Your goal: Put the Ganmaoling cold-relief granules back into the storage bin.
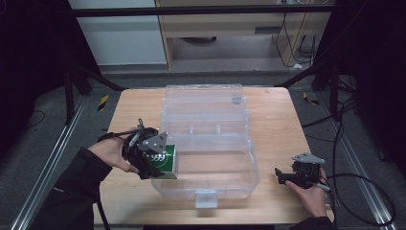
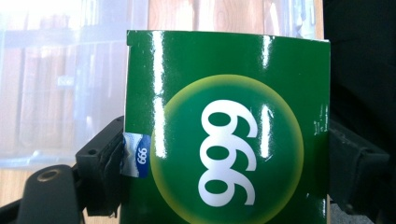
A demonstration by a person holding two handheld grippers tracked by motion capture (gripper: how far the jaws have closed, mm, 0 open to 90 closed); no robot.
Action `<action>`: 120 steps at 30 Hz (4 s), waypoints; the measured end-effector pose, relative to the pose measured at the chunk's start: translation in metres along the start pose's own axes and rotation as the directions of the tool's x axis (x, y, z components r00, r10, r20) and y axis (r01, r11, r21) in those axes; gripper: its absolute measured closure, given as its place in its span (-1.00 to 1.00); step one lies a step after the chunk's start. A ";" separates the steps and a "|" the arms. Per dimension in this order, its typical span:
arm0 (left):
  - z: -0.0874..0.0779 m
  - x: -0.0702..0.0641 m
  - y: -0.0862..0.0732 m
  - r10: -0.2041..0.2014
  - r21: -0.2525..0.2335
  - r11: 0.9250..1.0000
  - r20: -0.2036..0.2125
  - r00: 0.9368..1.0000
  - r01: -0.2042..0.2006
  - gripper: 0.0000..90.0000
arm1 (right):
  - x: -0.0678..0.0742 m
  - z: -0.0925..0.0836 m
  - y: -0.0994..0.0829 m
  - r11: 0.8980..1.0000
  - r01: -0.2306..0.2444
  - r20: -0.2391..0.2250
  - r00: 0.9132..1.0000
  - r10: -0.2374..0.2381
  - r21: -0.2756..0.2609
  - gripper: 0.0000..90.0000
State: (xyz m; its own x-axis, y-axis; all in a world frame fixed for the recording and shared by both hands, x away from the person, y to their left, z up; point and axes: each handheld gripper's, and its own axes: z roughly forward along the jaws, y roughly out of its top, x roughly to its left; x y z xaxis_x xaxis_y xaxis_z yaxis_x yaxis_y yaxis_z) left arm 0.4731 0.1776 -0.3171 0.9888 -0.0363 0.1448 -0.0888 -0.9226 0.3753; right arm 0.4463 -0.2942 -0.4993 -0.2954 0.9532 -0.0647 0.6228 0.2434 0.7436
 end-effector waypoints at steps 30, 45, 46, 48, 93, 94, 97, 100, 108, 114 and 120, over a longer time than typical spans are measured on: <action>0.049 0.009 0.004 -0.023 0.009 1.000 0.047 0.999 0.023 -0.67 | 0.001 0.002 -0.001 1.000 0.012 -0.010 1.000 -0.012 0.013 -0.97; 0.067 0.009 -0.002 -0.044 0.034 0.999 0.070 0.997 0.042 -0.67 | 0.002 0.003 -0.001 1.000 0.020 -0.010 1.000 -0.020 0.022 -0.97; 0.068 0.010 -0.003 -0.047 0.035 0.998 0.074 0.996 0.045 -0.67 | 0.002 0.003 -0.001 1.000 0.021 -0.010 1.000 -0.021 0.021 -0.97; 0.070 0.010 -0.004 -0.046 0.036 0.998 0.074 0.996 0.044 -0.67 | 0.002 0.003 -0.001 0.999 0.026 -0.012 1.000 -0.025 0.020 -0.97; 0.084 0.005 -0.005 -0.030 0.042 0.999 0.084 0.996 0.026 -0.70 | 0.004 0.004 -0.001 0.999 0.042 -0.015 0.999 -0.041 0.030 -0.99; 0.084 0.004 -0.005 -0.031 0.041 0.999 0.083 0.996 0.028 -0.70 | 0.004 0.004 -0.001 0.999 0.042 -0.015 0.999 -0.042 0.031 -0.99; 0.083 0.005 -0.007 -0.036 0.047 0.998 0.083 0.996 0.032 -0.70 | 0.004 0.004 -0.001 0.999 0.042 -0.015 0.999 -0.042 0.032 -0.99; 0.080 0.005 -0.010 -0.051 0.030 0.998 0.074 0.996 0.048 -0.71 | 0.004 0.004 -0.001 0.999 0.041 -0.014 0.999 -0.041 0.031 -0.99; 0.056 0.006 -0.011 -0.066 -0.038 0.997 0.036 0.997 0.067 -0.68 | 0.004 0.004 -0.001 0.999 0.043 -0.012 0.999 -0.043 0.033 -0.99; 0.040 0.006 -0.018 -0.096 -0.074 0.993 0.008 0.995 0.096 -0.66 | 0.004 0.004 -0.001 0.999 0.041 -0.012 0.999 -0.041 0.034 -0.99; 0.019 0.003 -0.037 -0.160 -0.133 0.979 -0.043 0.986 0.153 -0.65 | 0.004 0.003 -0.001 0.999 0.034 -0.015 0.999 -0.033 0.033 -0.99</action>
State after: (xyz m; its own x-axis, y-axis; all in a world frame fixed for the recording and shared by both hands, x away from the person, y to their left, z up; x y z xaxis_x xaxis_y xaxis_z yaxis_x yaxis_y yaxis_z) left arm 0.4820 0.2044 -0.3476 0.9841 0.1286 0.1221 0.0488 -0.8581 0.5112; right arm 0.4466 -0.2901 -0.5024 -0.3268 0.9417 -0.0795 0.6356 0.2813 0.7189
